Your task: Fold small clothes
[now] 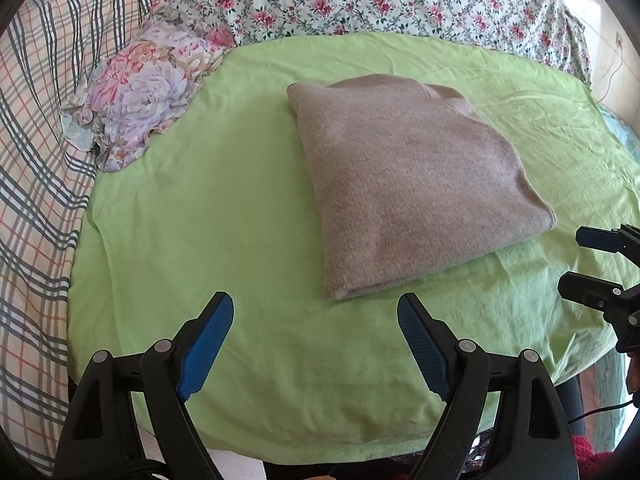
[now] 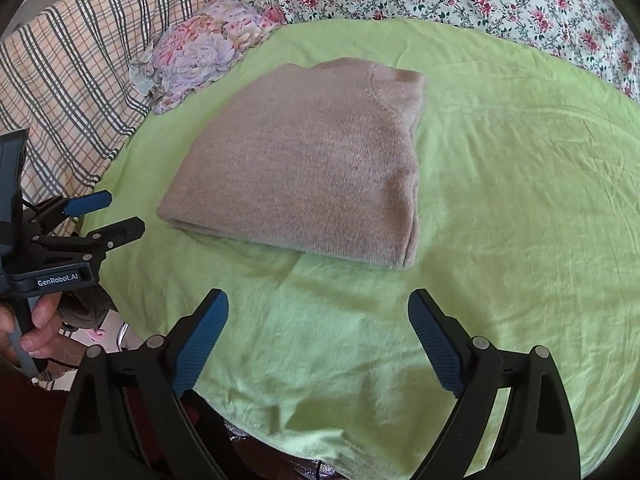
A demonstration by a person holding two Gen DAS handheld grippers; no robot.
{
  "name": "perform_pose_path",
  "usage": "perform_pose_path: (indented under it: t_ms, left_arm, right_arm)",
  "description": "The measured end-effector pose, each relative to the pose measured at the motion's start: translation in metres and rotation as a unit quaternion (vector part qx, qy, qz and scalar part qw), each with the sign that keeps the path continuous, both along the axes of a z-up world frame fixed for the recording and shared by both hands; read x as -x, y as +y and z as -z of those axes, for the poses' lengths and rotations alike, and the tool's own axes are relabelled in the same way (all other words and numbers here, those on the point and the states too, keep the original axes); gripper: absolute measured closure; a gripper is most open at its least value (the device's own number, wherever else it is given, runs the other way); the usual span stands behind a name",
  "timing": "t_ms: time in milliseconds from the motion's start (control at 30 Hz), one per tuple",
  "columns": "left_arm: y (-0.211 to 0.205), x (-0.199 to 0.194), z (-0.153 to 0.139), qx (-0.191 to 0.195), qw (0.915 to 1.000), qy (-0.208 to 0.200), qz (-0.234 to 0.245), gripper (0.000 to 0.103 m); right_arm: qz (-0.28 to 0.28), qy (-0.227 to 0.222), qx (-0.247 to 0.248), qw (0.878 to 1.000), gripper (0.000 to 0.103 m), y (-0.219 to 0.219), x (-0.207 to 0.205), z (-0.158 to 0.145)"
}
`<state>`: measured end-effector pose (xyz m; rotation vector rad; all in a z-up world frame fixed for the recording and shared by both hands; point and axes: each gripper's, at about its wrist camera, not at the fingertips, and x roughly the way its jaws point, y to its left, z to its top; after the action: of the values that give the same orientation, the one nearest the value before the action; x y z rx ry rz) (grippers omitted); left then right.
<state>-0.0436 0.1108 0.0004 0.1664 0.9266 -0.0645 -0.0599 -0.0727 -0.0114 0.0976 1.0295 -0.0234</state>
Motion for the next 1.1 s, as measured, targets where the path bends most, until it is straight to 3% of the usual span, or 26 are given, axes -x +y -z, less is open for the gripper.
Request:
perform_pose_path:
  t_ms: [633,1100]
  left_arm:
    - [-0.006,-0.028,-0.017,-0.002,0.9997,-0.022,0.004,0.017]
    - [-0.002,-0.045,-0.018,0.004,0.9999,-0.014,-0.006,0.017]
  right_arm:
    - [-0.017,-0.012,0.013,1.000,0.007,-0.001,-0.034,-0.015]
    - [0.019,-0.016,-0.002,1.000,0.006,-0.021,-0.048,-0.019]
